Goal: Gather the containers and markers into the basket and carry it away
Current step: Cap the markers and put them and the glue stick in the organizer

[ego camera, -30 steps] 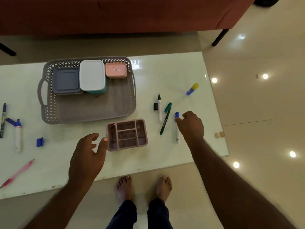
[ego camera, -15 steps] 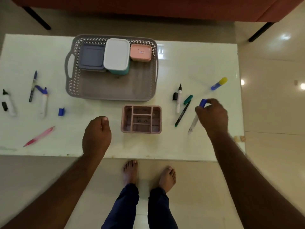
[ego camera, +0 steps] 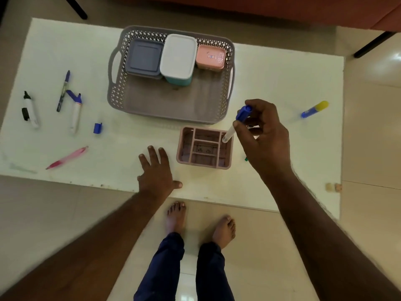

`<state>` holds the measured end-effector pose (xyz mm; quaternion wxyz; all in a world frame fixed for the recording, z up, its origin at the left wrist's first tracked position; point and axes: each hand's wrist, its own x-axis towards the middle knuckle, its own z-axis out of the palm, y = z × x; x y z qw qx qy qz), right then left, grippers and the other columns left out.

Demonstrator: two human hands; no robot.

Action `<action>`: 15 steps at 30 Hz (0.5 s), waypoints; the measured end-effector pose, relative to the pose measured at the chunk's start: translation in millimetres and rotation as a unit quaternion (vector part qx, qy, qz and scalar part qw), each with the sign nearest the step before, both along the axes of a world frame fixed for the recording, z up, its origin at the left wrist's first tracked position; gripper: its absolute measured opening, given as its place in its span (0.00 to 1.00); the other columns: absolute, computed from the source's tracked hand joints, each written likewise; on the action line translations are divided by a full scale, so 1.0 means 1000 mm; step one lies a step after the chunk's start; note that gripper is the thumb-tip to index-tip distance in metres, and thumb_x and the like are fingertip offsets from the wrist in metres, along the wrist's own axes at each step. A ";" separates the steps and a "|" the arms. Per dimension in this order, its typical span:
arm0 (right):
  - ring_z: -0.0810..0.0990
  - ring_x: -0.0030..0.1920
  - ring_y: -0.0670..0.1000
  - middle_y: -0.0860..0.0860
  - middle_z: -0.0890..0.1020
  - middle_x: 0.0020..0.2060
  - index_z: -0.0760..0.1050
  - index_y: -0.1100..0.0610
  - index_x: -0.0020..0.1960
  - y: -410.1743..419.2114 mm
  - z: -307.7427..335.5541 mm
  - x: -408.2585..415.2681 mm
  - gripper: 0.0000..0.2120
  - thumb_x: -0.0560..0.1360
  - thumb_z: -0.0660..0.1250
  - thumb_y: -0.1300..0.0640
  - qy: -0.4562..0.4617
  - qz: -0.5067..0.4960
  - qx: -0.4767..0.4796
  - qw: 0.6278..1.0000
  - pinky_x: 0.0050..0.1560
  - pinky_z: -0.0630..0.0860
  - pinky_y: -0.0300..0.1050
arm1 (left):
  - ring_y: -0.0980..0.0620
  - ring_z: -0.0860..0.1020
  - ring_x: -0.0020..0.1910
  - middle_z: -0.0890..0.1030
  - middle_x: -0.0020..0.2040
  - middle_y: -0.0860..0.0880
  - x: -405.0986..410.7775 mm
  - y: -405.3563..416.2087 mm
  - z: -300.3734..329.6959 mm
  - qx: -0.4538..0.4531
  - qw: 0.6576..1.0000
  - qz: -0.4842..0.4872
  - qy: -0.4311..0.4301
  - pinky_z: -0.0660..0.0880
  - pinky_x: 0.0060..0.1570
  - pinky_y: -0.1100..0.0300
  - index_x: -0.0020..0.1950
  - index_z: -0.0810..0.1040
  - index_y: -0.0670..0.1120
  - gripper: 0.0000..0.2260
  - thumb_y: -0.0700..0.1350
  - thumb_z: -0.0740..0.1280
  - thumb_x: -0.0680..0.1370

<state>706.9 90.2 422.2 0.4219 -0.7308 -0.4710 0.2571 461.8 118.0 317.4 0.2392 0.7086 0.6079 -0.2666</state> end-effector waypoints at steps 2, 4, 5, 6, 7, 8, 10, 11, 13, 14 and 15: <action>0.79 0.49 0.34 0.33 0.77 0.46 0.69 0.42 0.61 0.000 -0.008 0.000 0.18 0.76 0.70 0.56 -0.018 0.005 -0.008 1.000 0.43 0.75 0.25 | 0.31 0.41 0.77 0.38 0.80 0.39 0.002 -0.003 -0.002 0.004 1.000 0.007 -0.002 0.70 0.65 0.34 0.79 0.38 0.44 0.56 0.63 0.74 0.69; 0.79 0.48 0.33 0.35 0.78 0.45 0.70 0.44 0.60 -0.001 -0.017 0.001 0.17 0.76 0.70 0.56 -0.033 -0.002 -0.021 0.999 0.43 0.75 0.26 | 0.31 0.41 0.77 0.37 0.80 0.39 0.002 -0.004 -0.003 0.004 1.000 0.011 -0.007 0.69 0.64 0.32 0.79 0.38 0.44 0.56 0.62 0.74 0.69; 0.79 0.47 0.32 0.36 0.79 0.46 0.71 0.45 0.60 -0.001 -0.021 0.001 0.16 0.76 0.70 0.55 -0.040 -0.007 -0.030 0.999 0.44 0.76 0.28 | 0.31 0.41 0.77 0.37 0.80 0.39 0.002 -0.004 -0.004 0.004 1.000 0.015 -0.009 0.68 0.64 0.32 0.79 0.38 0.44 0.56 0.61 0.74 0.69; 0.79 0.47 0.33 0.36 0.79 0.46 0.71 0.46 0.60 -0.002 -0.026 0.001 0.15 0.76 0.69 0.55 -0.048 -0.011 -0.040 0.998 0.44 0.78 0.31 | 0.31 0.41 0.77 0.37 0.80 0.39 0.003 -0.004 -0.004 0.004 1.000 0.019 -0.011 0.68 0.65 0.31 0.79 0.37 0.44 0.56 0.61 0.74 0.69; 0.79 0.47 0.35 0.37 0.80 0.47 0.71 0.45 0.60 -0.002 -0.030 0.000 0.14 0.76 0.69 0.54 -0.057 -0.015 -0.049 0.997 0.45 0.79 0.35 | 0.31 0.41 0.77 0.37 0.79 0.39 0.004 -0.004 -0.004 0.004 1.000 0.020 -0.011 0.67 0.65 0.31 0.79 0.37 0.44 0.56 0.61 0.74 0.69; 0.80 0.48 0.37 0.39 0.81 0.48 0.71 0.45 0.60 -0.003 -0.033 -0.001 0.14 0.76 0.69 0.53 -0.064 -0.017 -0.056 0.996 0.45 0.80 0.38 | 0.31 0.41 0.77 0.36 0.79 0.39 0.004 -0.004 -0.005 0.003 1.000 0.020 -0.010 0.67 0.65 0.31 0.79 0.37 0.44 0.56 0.61 0.74 0.69; 0.81 0.49 0.41 0.41 0.83 0.50 0.70 0.43 0.58 -0.003 -0.040 -0.004 0.14 0.76 0.69 0.53 -0.076 -0.013 -0.069 0.995 0.45 0.82 0.43 | 0.31 0.41 0.77 0.36 0.79 0.39 0.004 -0.004 -0.004 0.000 1.000 0.019 -0.007 0.67 0.65 0.31 0.79 0.37 0.44 0.56 0.61 0.74 0.70; 0.81 0.50 0.42 0.42 0.83 0.50 0.70 0.42 0.58 -0.004 -0.043 -0.005 0.13 0.76 0.68 0.53 -0.083 -0.009 -0.078 0.993 0.46 0.82 0.44 | 0.31 0.40 0.77 0.36 0.79 0.39 0.004 -0.004 -0.004 -0.002 1.000 0.019 -0.007 0.66 0.65 0.31 0.79 0.36 0.43 0.56 0.60 0.74 0.70; 0.81 0.50 0.44 0.43 0.83 0.51 0.71 0.42 0.57 -0.004 -0.048 -0.008 0.12 0.76 0.68 0.53 -0.097 -0.001 -0.098 0.990 0.47 0.82 0.47 | 0.31 0.40 0.77 0.35 0.79 0.39 0.003 -0.004 -0.004 -0.004 1.000 0.019 -0.008 0.66 0.66 0.31 0.79 0.36 0.44 0.56 0.61 0.74 0.70; 0.81 0.50 0.45 0.43 0.83 0.51 0.71 0.43 0.57 -0.004 -0.051 -0.009 0.11 0.77 0.68 0.53 -0.104 0.001 -0.108 0.989 0.47 0.82 0.49 | 0.31 0.40 0.77 0.35 0.79 0.39 0.003 -0.004 -0.004 -0.004 1.000 0.017 -0.007 0.66 0.66 0.32 0.79 0.36 0.44 0.56 0.61 0.73 0.70; 0.81 0.49 0.45 0.44 0.82 0.51 0.72 0.44 0.57 -0.004 -0.054 -0.010 0.11 0.77 0.67 0.53 -0.110 0.001 -0.116 0.987 0.47 0.82 0.50 | 0.31 0.40 0.77 0.35 0.79 0.39 0.003 -0.004 -0.003 -0.005 1.000 0.016 -0.006 0.66 0.66 0.32 0.79 0.35 0.44 0.56 0.61 0.73 0.70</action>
